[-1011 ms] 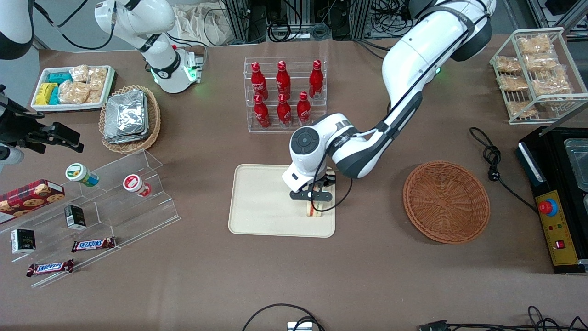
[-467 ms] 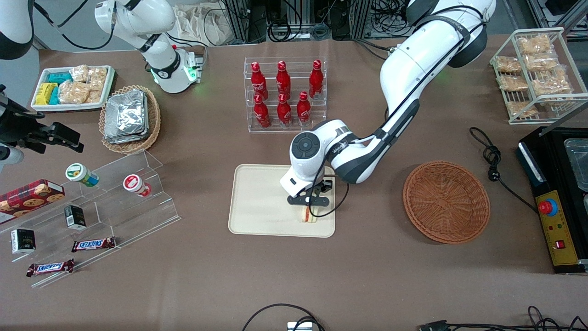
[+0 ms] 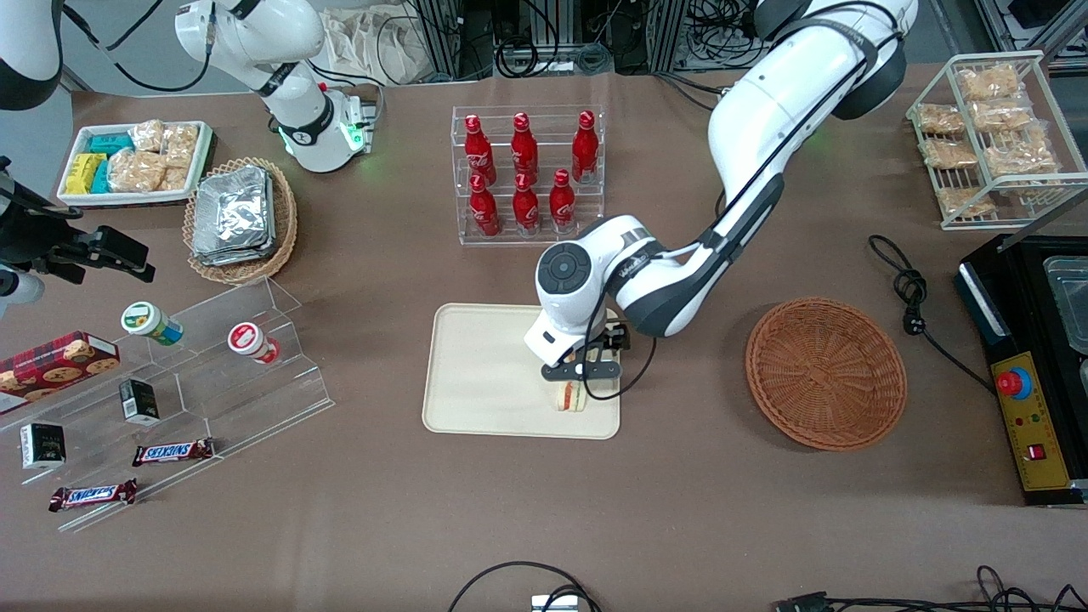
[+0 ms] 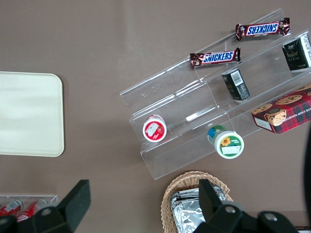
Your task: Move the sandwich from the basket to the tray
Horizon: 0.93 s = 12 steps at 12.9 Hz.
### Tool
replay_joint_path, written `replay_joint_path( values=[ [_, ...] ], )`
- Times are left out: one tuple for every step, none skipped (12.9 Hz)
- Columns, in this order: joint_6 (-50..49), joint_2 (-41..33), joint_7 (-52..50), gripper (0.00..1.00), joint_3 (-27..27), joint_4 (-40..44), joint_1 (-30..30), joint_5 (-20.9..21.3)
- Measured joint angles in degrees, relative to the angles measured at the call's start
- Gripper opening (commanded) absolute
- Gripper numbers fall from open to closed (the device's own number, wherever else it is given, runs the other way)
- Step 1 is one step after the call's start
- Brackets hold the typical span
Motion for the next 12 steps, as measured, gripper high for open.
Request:
replay_joint_path(
  values=[
    [-2.13, -2.33, 0.05, 1.00, -0.02, 0.39, 0.26, -2.35],
    [-3.62, -5.44, 0.69, 1.00, 0.01, 0.43, 1.00, -4.66],
    [-4.80, -8.89, 2.26, 1.00, 0.03, 0.16, 2.37, -7.24],
    [-5.55, -12.60, 4.87, 1.00, 0.04, -0.62, 4.45, -10.36],
    [-6.16, -16.79, 8.39, 1.00, 0.07, -2.05, 7.25, -13.54],
    [-6.73, -20.83, 11.97, 1.00, 0.15, -4.00, 10.47, -16.28],
    [-6.94, -24.58, 15.69, 1.00, 0.21, -6.27, 14.00, -18.79],
    [-7.04, -27.90, 19.78, 1.00, 0.30, -8.62, 17.55, -20.99],
    [-7.27, -30.71, 23.76, 1.00, 0.40, -10.82, 20.87, -22.62],
    [-7.89, -33.00, 27.71, 1.00, 0.47, -12.77, 23.99, -23.73],
    [-8.80, -34.82, 31.56, 1.00, 0.55, -14.29, 26.88, -24.39],
    [-9.36, -36.21, 34.55, 1.00, 0.63, -15.41, 29.54, -24.63]
  ],
)
